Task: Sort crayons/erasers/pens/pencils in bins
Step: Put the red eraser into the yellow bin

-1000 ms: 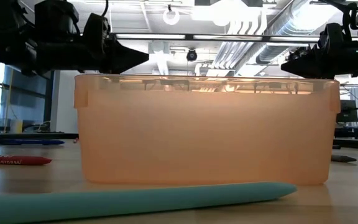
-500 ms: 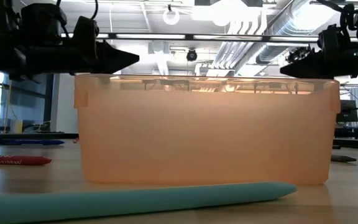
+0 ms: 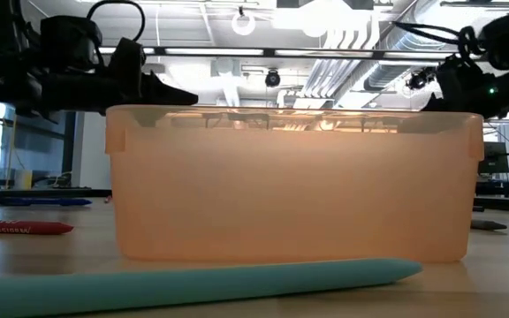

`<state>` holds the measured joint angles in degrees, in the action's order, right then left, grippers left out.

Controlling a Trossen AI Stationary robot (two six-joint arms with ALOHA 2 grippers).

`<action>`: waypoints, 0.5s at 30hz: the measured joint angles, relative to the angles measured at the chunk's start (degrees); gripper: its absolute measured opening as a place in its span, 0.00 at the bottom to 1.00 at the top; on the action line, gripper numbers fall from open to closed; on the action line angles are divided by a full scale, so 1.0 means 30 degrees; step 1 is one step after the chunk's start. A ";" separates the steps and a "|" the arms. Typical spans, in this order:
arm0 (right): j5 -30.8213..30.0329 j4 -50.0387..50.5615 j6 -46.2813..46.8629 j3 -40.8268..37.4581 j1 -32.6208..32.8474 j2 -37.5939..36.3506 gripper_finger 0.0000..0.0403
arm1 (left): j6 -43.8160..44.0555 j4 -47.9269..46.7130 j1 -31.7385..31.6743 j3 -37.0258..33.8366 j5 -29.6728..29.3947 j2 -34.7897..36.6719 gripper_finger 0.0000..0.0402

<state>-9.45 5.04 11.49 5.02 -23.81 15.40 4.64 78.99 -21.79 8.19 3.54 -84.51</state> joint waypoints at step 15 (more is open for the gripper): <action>0.1151 0.7248 0.6918 0.4201 0.0097 0.5928 0.05 | 0.0380 -0.0155 -0.0850 0.0000 0.0638 -0.0007 0.00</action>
<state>-6.00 26.79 32.24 17.63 -23.52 33.19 5.78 78.52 -24.34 8.19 5.45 -84.53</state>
